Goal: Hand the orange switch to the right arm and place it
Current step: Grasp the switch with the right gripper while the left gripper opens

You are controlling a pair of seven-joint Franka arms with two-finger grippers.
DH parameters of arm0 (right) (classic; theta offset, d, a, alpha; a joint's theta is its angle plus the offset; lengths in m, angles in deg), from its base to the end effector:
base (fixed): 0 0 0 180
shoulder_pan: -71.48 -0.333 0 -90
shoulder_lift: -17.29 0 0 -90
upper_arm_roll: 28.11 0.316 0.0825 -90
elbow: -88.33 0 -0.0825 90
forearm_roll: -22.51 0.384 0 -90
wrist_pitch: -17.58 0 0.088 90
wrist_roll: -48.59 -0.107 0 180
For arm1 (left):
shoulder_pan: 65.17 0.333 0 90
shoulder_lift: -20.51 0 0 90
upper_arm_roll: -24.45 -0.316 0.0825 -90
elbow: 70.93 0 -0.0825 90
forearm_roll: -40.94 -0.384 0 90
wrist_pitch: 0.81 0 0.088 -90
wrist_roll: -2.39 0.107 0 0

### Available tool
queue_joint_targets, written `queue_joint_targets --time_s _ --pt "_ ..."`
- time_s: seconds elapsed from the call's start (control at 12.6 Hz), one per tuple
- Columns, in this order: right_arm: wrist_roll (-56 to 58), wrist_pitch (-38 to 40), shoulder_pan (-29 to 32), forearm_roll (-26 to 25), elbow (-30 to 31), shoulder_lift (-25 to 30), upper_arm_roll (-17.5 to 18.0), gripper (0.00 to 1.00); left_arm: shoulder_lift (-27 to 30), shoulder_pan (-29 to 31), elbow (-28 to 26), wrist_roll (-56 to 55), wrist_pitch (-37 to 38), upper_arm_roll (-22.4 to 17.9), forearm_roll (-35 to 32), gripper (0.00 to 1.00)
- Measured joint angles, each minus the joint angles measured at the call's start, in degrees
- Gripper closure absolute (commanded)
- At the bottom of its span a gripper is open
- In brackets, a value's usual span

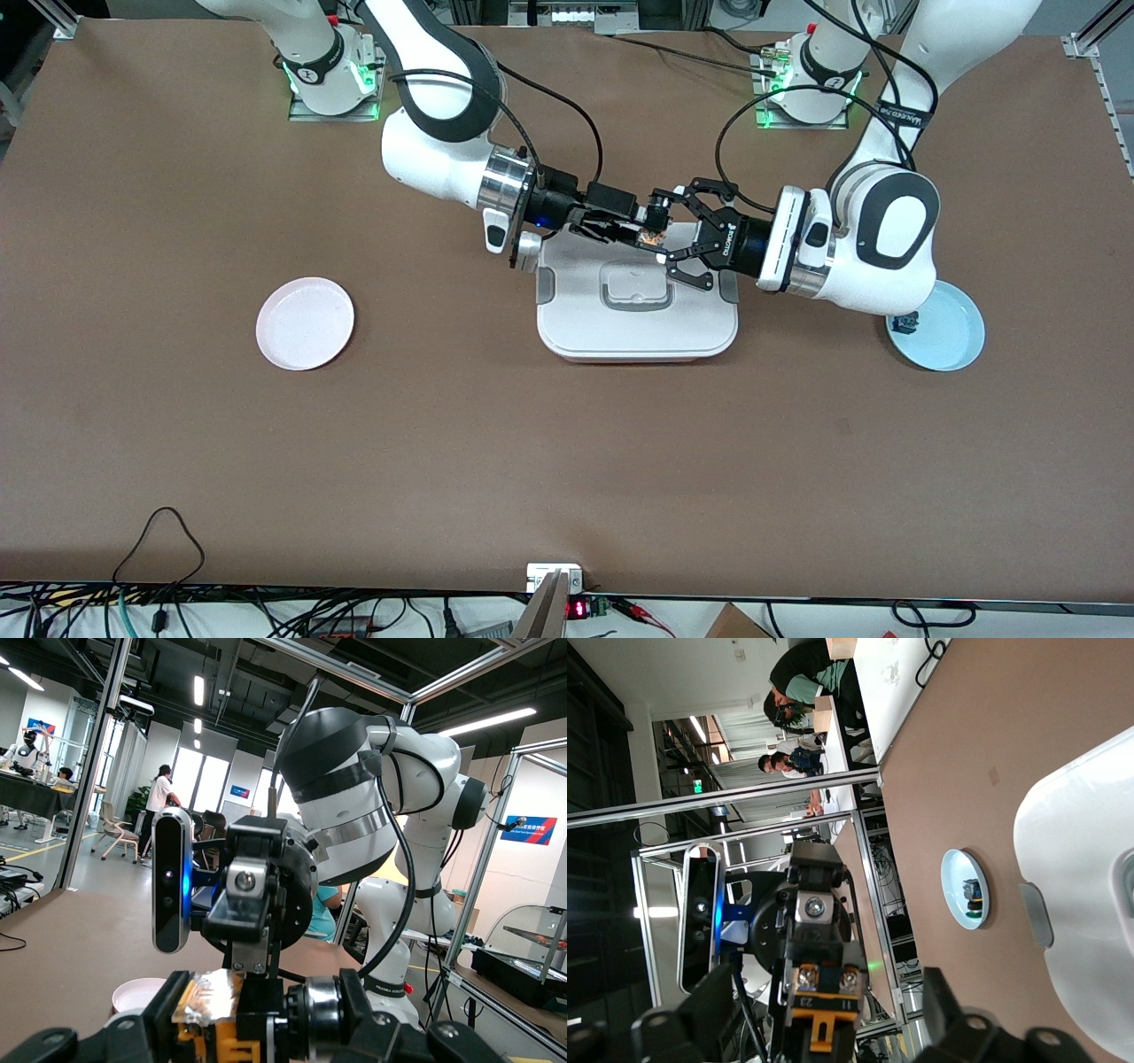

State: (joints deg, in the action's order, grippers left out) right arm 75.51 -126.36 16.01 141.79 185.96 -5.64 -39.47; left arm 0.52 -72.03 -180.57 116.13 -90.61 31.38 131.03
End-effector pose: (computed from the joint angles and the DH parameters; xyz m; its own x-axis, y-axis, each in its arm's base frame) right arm 0.4883 0.4852 0.3991 0.9476 -0.2760 -0.1611 -0.2072 -0.1466 -0.9673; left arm 0.5606 -0.2421 0.3704 0.2740 -0.0214 0.9615 -0.9331 0.2360 0.2712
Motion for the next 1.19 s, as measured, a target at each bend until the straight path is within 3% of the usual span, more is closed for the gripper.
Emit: queue_joint_targets --time_s 0.48,0.64,0.79,0.87,0.95,1.03,1.19 --pt "0.24 0.0 -0.18 0.17 -0.08 0.0 0.0 0.9 0.0 -0.01 0.0 0.02 0.0 0.0 0.0 1.0" --pt "0.19 -0.03 -0.18 0.76 -0.11 0.0 -0.01 1.0 0.0 -0.02 0.01 0.98 0.01 -0.02 0.21 1.0" --pt "0.19 -0.03 -0.16 0.77 -0.13 0.0 -0.01 1.0 0.0 -0.02 0.02 1.02 0.0 -0.02 0.27 1.0" --pt "0.19 -0.03 -0.16 0.77 -0.14 0.0 -0.02 1.0 0.0 -0.02 0.02 1.04 -0.01 -0.02 0.32 0.87" --pt "0.19 -0.03 -0.15 0.77 -0.17 0.0 -0.03 1.0 0.0 -0.02 0.04 1.05 -0.01 -0.02 0.36 0.4" --pt "0.19 -0.03 -0.15 0.77 -0.2 0.0 -0.05 1.0 0.0 -0.03 0.07 1.05 -0.02 -0.02 0.41 0.01" --pt "0.34 -0.13 -0.11 0.76 -0.38 0.03 -0.24 1.0 -0.01 -0.05 0.09 1.0 -0.04 -0.01 0.56 0.0"
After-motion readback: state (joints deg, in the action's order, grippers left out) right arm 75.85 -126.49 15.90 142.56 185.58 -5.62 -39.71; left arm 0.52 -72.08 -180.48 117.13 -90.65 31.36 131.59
